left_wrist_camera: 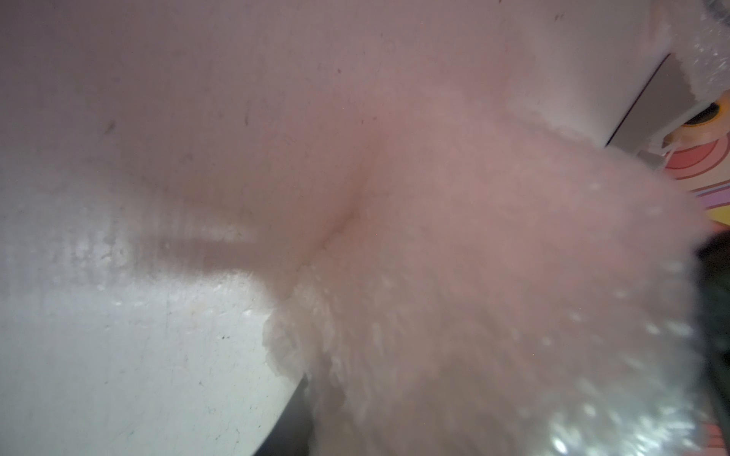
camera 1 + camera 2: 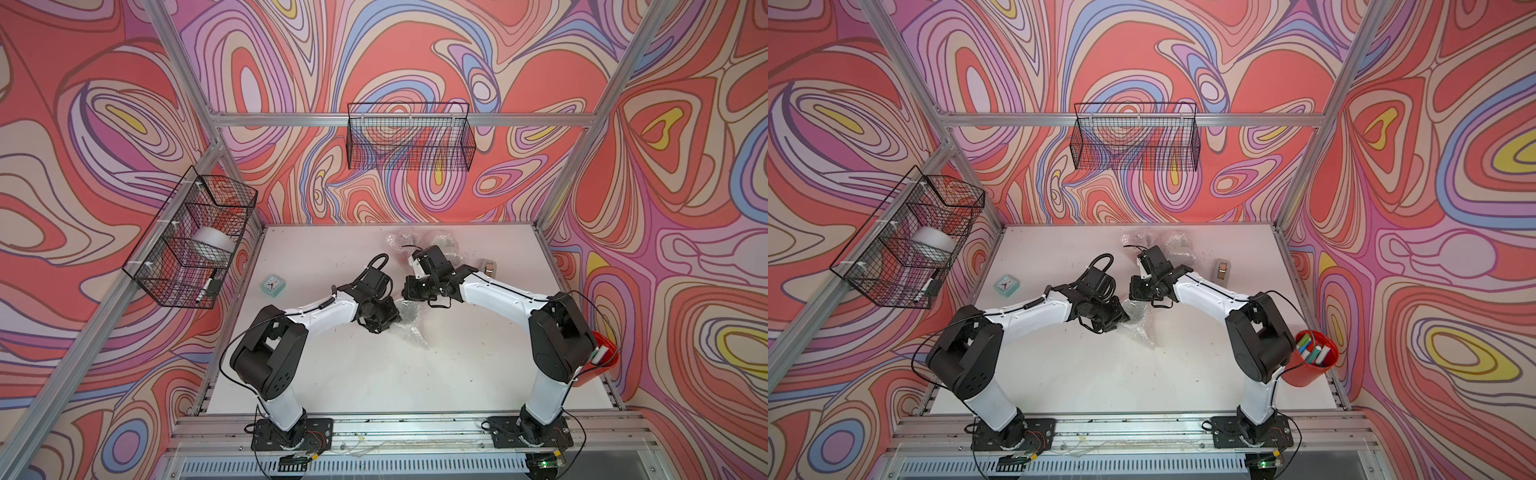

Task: Wrap mugs in bubble wrap
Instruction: Stick the tape on the bubble wrap.

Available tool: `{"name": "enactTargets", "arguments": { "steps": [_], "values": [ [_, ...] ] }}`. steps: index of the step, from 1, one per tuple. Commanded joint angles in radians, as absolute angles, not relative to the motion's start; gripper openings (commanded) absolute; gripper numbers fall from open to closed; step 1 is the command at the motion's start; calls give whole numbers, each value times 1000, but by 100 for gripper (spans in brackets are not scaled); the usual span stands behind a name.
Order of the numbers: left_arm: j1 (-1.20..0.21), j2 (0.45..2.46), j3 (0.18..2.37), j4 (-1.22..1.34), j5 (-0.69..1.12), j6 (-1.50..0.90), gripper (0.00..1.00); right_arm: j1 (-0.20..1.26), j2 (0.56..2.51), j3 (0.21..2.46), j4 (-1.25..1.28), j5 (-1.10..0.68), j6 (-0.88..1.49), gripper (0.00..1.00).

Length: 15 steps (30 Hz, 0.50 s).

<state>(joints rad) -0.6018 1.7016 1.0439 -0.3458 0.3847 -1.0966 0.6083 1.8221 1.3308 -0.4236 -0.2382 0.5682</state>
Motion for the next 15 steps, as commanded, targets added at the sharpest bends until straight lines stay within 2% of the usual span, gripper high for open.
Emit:
{"name": "enactTargets", "arguments": {
  "steps": [1,4,6,7,10,15],
  "values": [
    [-609,1739,1031,-377,356,-1103,35,607,1789,1322,-462,-209,538,10],
    [-612,1740,1032,-377,356,-1104,35,607,1681,1280,-396,-225,531,21],
    [-612,1741,1032,-378,356,-1103,35,606,1632,1250,-381,-241,532,24],
    [-613,1741,1032,-379,356,-1103,34,608,1620,1240,-380,-261,537,22],
    [-612,1743,1035,-379,356,-1104,34,613,1608,1207,-394,-341,561,2],
    [-614,1746,1043,-382,355,-1106,35,651,1623,1189,-478,-380,572,0]
  ]
}}
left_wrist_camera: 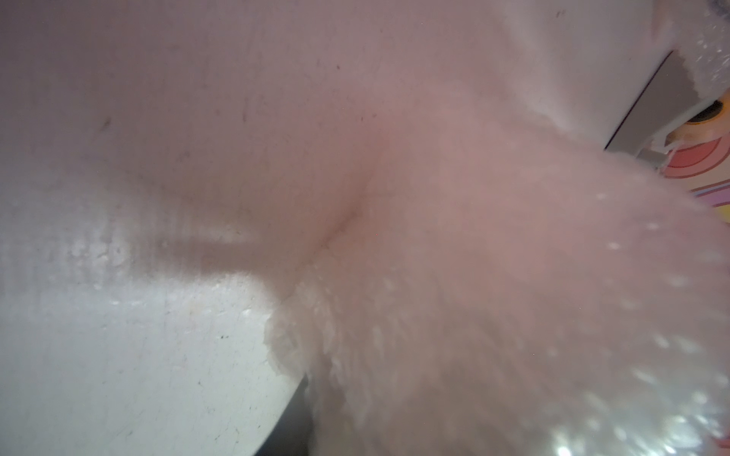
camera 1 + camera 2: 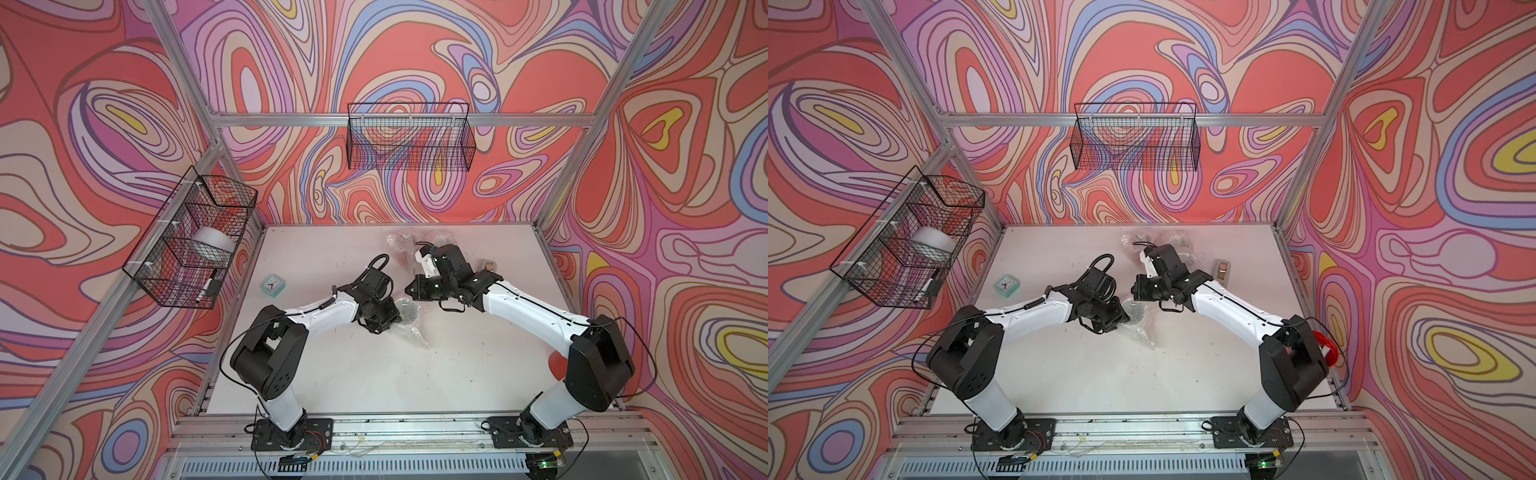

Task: Wrap mugs in bubble wrap
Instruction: Stick the tape on the bubble wrap.

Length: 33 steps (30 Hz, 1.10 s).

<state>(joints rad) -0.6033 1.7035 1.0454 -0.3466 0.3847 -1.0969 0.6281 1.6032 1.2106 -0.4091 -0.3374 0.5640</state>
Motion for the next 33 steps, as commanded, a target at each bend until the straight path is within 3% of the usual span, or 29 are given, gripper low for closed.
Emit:
{"name": "enactTargets", "arguments": {
  "steps": [1,10,19,27,30,33],
  "values": [
    [-614,1746,1044,-382,354,-1106,34,657,1631,1189,-503,-377,574,0],
    [-614,1746,1058,-396,349,-1103,34,686,1740,1232,-696,-394,489,0],
    [-613,1753,1076,-408,344,-1098,34,718,1871,1327,-943,-170,347,0],
    [-615,1761,1097,-417,347,-1092,34,718,1646,1271,-625,-271,426,0],
    [-617,1760,1101,-424,344,-1087,34,718,1576,1228,-548,-222,460,0],
    [-617,1754,1102,-430,339,-1085,34,718,1507,1176,-538,-119,485,10]
  ]
}}
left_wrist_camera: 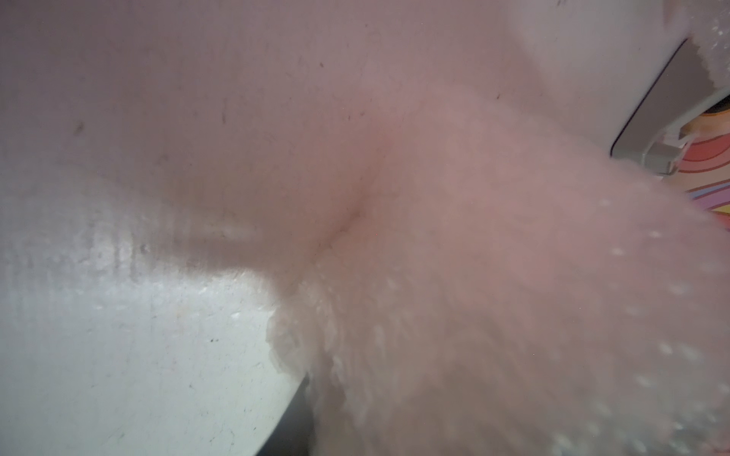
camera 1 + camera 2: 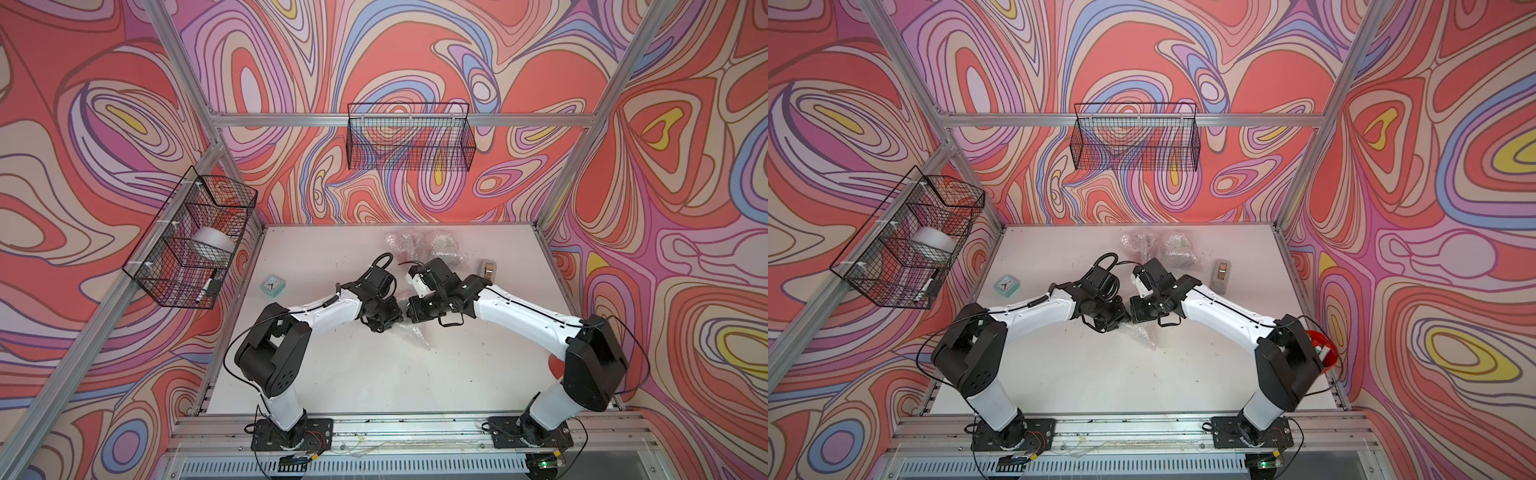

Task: Wrap mugs in bubble wrap
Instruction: Stick the tape on the bubble wrap, then move the bubble wrap to the center of the board.

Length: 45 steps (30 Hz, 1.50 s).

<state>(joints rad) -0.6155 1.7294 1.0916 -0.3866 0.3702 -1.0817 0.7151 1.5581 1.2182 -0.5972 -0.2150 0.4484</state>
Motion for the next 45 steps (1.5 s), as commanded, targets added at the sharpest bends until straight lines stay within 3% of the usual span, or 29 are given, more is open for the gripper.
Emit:
{"name": "enactTargets", "arguments": {
  "steps": [1,5,8,10,15,27,36,45],
  "values": [
    [-617,1752,1104,-431,338,-1083,34,718,1484,1151,-541,-96,479,17],
    [-617,1746,1122,-427,342,-1078,37,718,1391,1054,-579,-69,411,52],
    [-617,1747,1139,-427,346,-1076,43,719,1319,964,-558,-106,369,68],
    [-617,1749,1153,-429,351,-1075,49,728,1294,921,-534,-119,344,73],
    [-617,1725,1179,-450,334,-1075,60,737,1301,863,-447,-108,335,74],
    [-604,1590,1195,-589,176,-1035,63,788,1440,914,-435,-36,345,76],
    [-495,1352,1115,-709,19,-954,62,803,1597,1041,-423,-29,348,49],
    [-248,1085,1008,-824,47,-852,63,804,1960,1414,-472,20,349,46]
  ]
}}
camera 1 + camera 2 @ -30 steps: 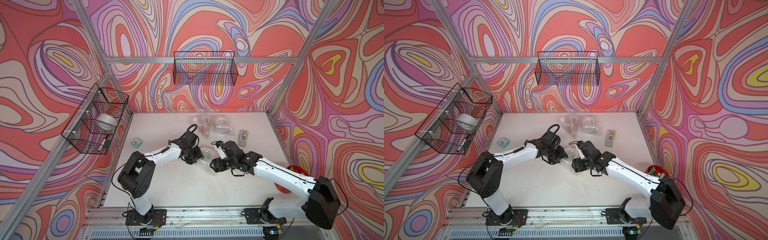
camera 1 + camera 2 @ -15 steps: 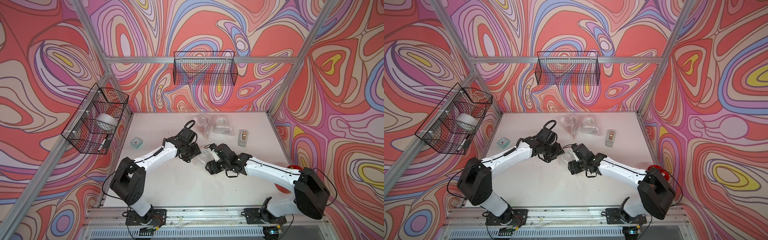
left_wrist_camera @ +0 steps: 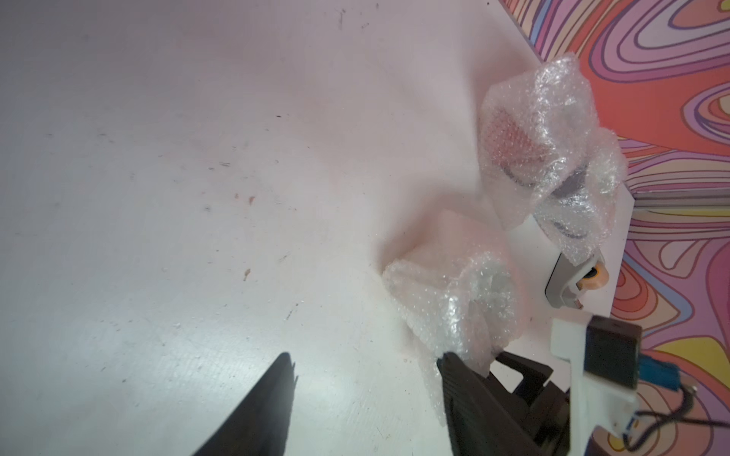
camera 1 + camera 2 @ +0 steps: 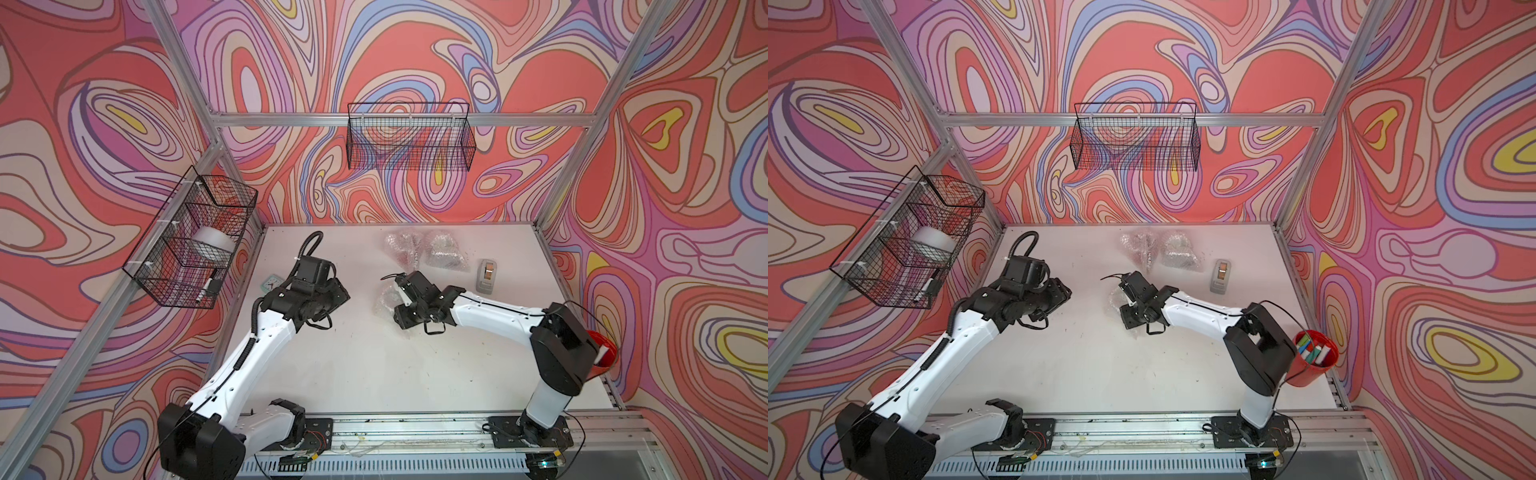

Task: Wrap mugs in bubble wrap
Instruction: Move the bubble wrap to the center of the board.

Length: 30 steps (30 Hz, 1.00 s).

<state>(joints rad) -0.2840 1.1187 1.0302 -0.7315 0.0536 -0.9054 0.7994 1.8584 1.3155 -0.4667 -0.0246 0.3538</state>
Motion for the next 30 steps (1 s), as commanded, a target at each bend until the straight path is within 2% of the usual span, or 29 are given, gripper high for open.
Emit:
{"name": "enactTargets", "arguments": {
  "steps": [1,6,13,15,17,20,26,30],
  "values": [
    [-233,1069,1004,-834,51,-843,63,803,2013,1477,-481,32,346,46],
    [-213,1023,1001,-854,61,-838,63,795,2292,1890,-646,166,365,46],
    [-210,1013,1008,-856,69,-838,64,734,2558,2339,-764,175,450,48],
    [-210,1012,1007,-849,73,-830,68,719,2598,2413,-773,137,450,50],
    [-209,1013,1002,-822,85,-804,79,710,2595,2442,-754,71,417,58],
    [-209,998,986,-769,58,-761,99,709,2462,2316,-650,-8,366,72],
    [-209,903,861,-545,-144,-664,100,690,1951,1700,-266,-24,343,87],
    [-203,845,706,-294,-264,-538,99,609,1662,1345,-165,165,357,98]
  ]
}}
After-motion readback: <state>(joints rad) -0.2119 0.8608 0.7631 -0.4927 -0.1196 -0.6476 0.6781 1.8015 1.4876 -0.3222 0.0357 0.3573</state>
